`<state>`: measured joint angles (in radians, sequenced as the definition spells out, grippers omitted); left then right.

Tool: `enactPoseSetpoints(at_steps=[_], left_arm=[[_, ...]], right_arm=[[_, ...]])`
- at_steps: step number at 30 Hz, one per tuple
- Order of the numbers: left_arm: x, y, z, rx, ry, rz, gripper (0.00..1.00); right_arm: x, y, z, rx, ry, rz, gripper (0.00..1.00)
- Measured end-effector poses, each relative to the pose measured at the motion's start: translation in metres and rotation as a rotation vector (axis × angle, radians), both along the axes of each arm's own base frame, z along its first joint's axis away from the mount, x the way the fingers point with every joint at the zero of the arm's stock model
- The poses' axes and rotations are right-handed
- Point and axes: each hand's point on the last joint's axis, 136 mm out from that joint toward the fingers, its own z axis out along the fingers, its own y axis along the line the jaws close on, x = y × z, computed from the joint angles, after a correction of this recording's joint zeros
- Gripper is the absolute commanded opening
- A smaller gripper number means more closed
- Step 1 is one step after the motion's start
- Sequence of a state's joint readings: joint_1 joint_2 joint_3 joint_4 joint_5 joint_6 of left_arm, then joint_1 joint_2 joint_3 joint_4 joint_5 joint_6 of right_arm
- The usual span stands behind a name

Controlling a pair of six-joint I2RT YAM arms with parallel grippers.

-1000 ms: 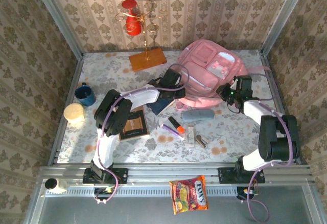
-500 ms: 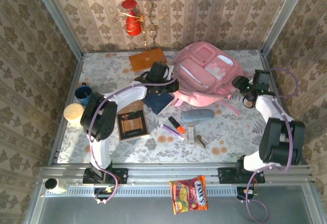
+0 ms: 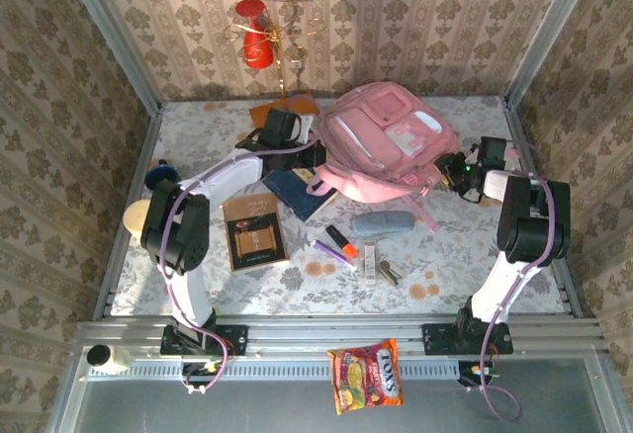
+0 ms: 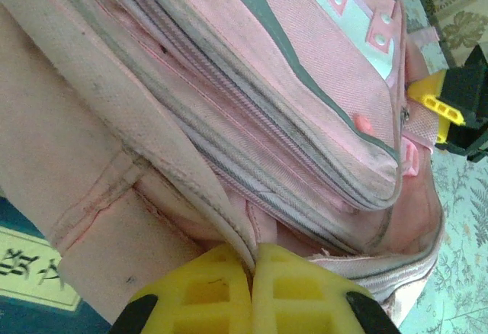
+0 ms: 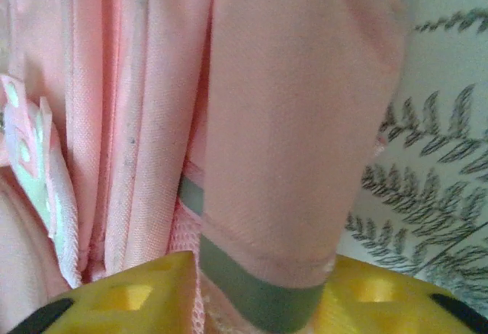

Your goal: Pack the student bag

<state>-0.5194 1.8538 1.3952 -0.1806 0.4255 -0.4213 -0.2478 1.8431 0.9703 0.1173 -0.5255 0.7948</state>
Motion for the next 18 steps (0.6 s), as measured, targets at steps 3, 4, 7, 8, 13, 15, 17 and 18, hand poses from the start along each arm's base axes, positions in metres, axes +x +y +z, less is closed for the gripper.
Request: enactPoseSetpoints(at_steps=[3, 4, 7, 8, 13, 15, 17, 18], left_arm=[[0.008, 0.013, -0.002, 0.001, 0.009, 0.027, 0.0], [0.011, 0.018, -0.002, 0.001, 0.01, 0.038, 0.02], [0.023, 0.036, -0.006, 0.01, 0.02, 0.086, 0.31], [0.029, 0.045, -0.007, 0.018, 0.018, 0.112, 0.4], [0.047, 0.093, -0.008, 0.064, -0.01, 0.254, 0.6], [0.034, 0.108, -0.007, 0.093, -0.021, 0.293, 0.64], [0.011, 0.118, 0.001, 0.116, -0.043, 0.314, 0.65], [-0.003, 0.121, 0.009, 0.12, -0.066, 0.317, 0.65]], right_arm=[[-0.003, 0.011, 0.0, 0.088, -0.038, -0.005, 0.09], [-0.006, 0.015, 0.001, 0.114, -0.047, -0.007, 0.07], [-0.017, 0.031, 0.013, 0.167, -0.076, -0.022, 0.05], [-0.021, 0.038, 0.022, 0.178, -0.09, -0.026, 0.05], [-0.033, 0.073, 0.082, 0.172, -0.215, -0.059, 0.04], [-0.039, 0.088, 0.104, 0.172, -0.264, -0.07, 0.03], [-0.045, 0.104, 0.124, 0.175, -0.307, -0.08, 0.03], [-0.047, 0.11, 0.133, 0.178, -0.325, -0.087, 0.03]])
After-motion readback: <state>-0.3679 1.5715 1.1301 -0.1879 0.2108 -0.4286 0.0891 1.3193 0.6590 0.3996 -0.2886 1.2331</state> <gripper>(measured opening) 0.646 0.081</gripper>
